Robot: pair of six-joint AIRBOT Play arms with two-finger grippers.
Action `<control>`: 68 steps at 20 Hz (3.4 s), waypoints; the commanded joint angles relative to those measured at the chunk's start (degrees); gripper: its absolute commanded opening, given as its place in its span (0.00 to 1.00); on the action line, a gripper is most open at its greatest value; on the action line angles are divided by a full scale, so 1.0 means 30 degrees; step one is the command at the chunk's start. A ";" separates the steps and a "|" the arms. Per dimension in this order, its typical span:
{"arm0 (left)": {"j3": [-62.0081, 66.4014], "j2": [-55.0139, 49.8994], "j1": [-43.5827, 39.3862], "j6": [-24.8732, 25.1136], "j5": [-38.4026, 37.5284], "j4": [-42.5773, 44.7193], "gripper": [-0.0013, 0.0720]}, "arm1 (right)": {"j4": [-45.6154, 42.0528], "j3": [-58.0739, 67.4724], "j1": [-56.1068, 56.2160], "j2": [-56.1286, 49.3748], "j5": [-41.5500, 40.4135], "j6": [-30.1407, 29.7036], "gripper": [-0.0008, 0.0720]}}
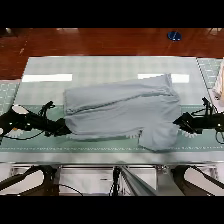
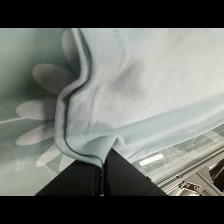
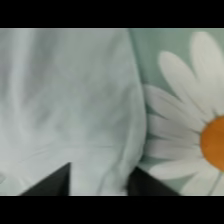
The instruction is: Fold the shirts.
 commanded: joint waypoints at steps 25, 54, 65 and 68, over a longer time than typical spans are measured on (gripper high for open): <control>0.4255 0.0576 0.0044 0.0882 -0.0240 -0.4044 0.06 | 0.5413 0.6594 0.3781 -0.1151 -0.5697 -0.1501 0.05; 1.0433 -0.4102 0.1865 0.1967 0.1158 -0.4087 0.59 | 0.5712 1.1570 0.6033 -0.6273 -1.0921 -0.2200 0.63; 1.1890 -0.1756 0.2565 0.1953 -0.0204 -0.4095 0.77 | -0.0299 1.7566 0.1545 -0.9034 0.3038 0.0408 0.83; 1.1890 -0.1756 0.1523 0.2455 -0.0204 -0.4095 0.77 | 0.1559 1.8192 0.1056 -1.0907 0.4014 0.0386 0.83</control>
